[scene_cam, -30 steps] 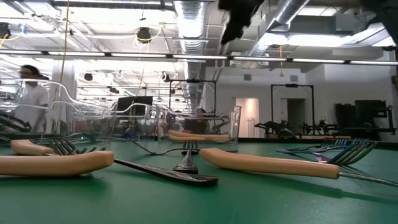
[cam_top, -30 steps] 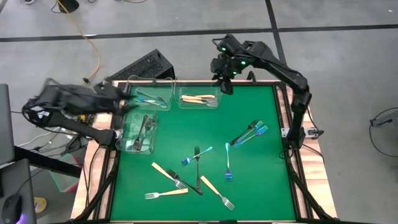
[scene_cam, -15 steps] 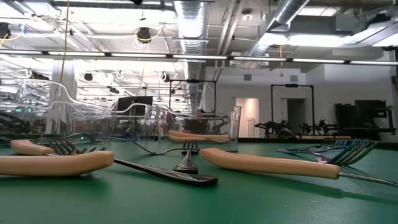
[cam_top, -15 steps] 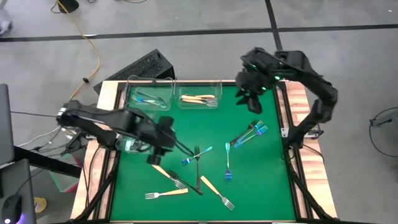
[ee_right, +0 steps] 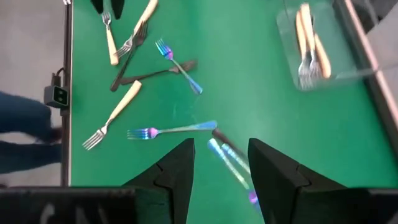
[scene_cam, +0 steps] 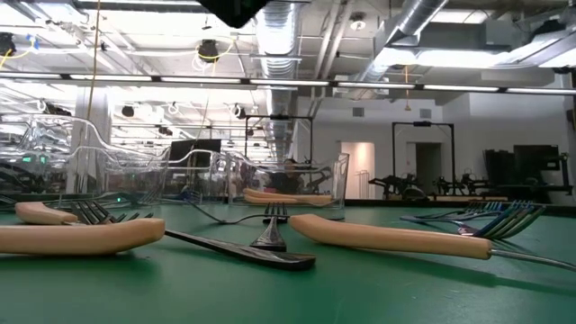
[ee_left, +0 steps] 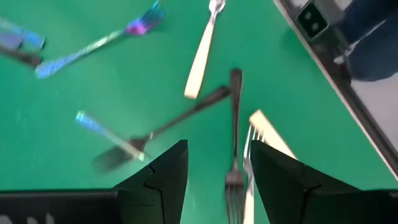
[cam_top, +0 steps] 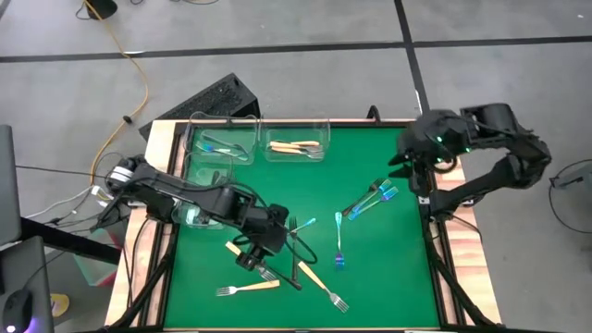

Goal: Sort silverware by color (type)
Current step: Put the black fork into the middle left transparent bin

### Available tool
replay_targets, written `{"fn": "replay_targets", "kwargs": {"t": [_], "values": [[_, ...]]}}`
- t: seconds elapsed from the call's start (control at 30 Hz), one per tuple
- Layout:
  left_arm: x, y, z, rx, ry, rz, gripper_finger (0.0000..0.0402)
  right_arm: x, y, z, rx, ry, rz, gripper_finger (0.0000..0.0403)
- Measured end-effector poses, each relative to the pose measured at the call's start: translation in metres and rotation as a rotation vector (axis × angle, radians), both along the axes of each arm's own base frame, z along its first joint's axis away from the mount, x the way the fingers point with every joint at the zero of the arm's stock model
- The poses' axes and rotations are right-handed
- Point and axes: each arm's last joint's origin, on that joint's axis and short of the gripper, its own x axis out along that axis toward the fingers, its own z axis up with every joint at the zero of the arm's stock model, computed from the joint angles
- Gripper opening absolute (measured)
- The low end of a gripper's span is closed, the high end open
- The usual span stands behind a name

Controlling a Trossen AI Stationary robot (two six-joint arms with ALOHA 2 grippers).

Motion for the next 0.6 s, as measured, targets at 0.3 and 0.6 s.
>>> {"fn": "replay_targets", "kwargs": {"t": [0.3,0.6], "values": [[0.024,-0.012,-0.034,0.005,0.030,-0.080,0.0160,-0.018,0.019,-0.040,0.138,-0.060,-0.041,0.0168],[0.044,-0.054,-0.088,0.068,0.049,-0.073,0.0160,-0.004,0.032,-0.073,0.175,-0.123,0.014,0.0168]]}}
